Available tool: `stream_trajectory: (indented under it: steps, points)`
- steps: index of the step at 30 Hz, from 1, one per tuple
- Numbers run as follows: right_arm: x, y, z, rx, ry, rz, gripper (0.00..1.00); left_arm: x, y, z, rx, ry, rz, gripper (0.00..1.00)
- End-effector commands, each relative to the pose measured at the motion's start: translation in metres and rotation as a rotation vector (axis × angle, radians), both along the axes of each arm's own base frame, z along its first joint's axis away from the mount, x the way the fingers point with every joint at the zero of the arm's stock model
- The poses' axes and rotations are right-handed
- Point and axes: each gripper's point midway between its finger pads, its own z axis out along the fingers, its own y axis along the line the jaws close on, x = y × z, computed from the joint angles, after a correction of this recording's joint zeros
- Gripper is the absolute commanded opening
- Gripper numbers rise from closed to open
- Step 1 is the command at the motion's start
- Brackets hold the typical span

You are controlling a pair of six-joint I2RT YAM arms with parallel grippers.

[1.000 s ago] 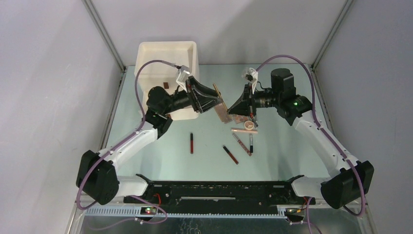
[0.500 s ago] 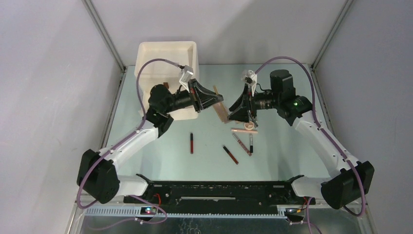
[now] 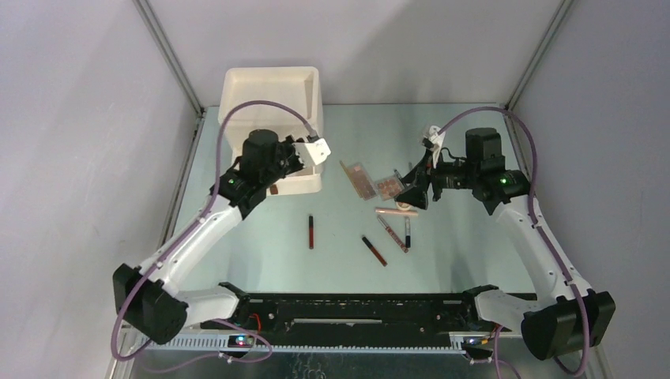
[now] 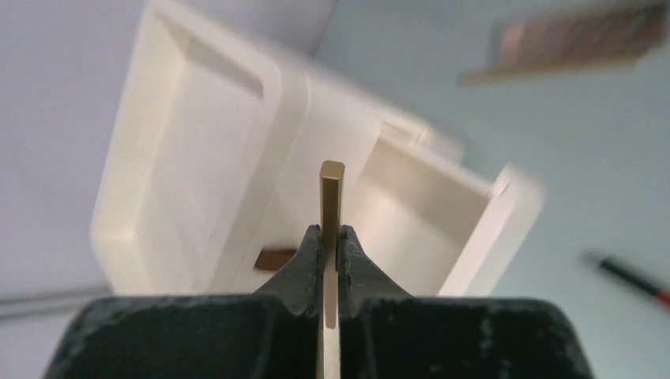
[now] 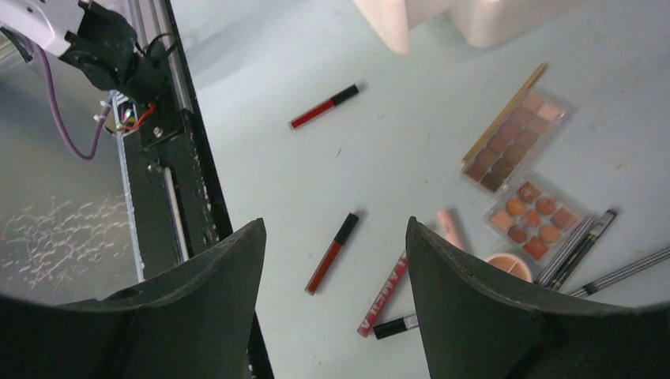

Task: Organize the makeup
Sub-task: Place the makeup in the drawer.

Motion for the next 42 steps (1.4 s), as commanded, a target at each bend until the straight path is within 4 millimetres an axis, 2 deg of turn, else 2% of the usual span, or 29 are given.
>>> stream_trajectory:
  steps: [1, 9, 15, 20, 25, 28, 32, 39, 41, 42]
  points:
    - [-0.002, -0.003, -0.016, -0.026, 0.01, 0.012, 0.75, 0.022, 0.07, -0.044, 0.474, -0.002, 0.148, 0.0]
    - [0.002, -0.005, -0.031, -0.056, 0.061, 0.003, 0.74, 0.035, 0.082, -0.087, 0.595, 0.094, 0.137, 0.01]
    - [0.011, -0.01, -0.043, -0.09, 0.088, -0.036, 0.75, 0.044, 0.088, -0.116, 0.645, 0.187, 0.128, 0.17]
    - [0.018, -0.015, -0.049, -0.115, 0.099, -0.069, 0.74, 0.045, 0.09, -0.123, 0.648, 0.217, 0.131, 0.32]
    - [0.036, -0.024, -0.063, -0.177, 0.114, -0.163, 0.74, 0.041, 0.089, -0.112, 0.616, 0.201, 0.129, 0.54]
    - [0.05, -0.029, -0.075, -0.227, 0.121, -0.236, 0.74, 0.035, 0.088, -0.095, 0.57, 0.173, 0.127, 0.65]
    - [0.067, -0.022, -0.088, -0.327, 0.085, -0.284, 0.74, 0.018, 0.084, -0.07, 0.476, 0.139, 0.109, 0.77]
    - [0.096, 0.025, -0.106, -0.445, 0.049, -0.238, 0.73, -0.027, 0.07, -0.034, 0.195, 0.096, 0.063, 0.91]
    - [0.109, 0.041, -0.118, -0.471, 0.06, -0.23, 0.73, -0.038, 0.068, -0.021, 0.101, 0.06, 0.074, 0.94]
    - [0.118, 0.051, -0.117, -0.469, 0.056, -0.231, 0.73, -0.045, 0.068, -0.013, 0.048, 0.04, 0.081, 0.96]
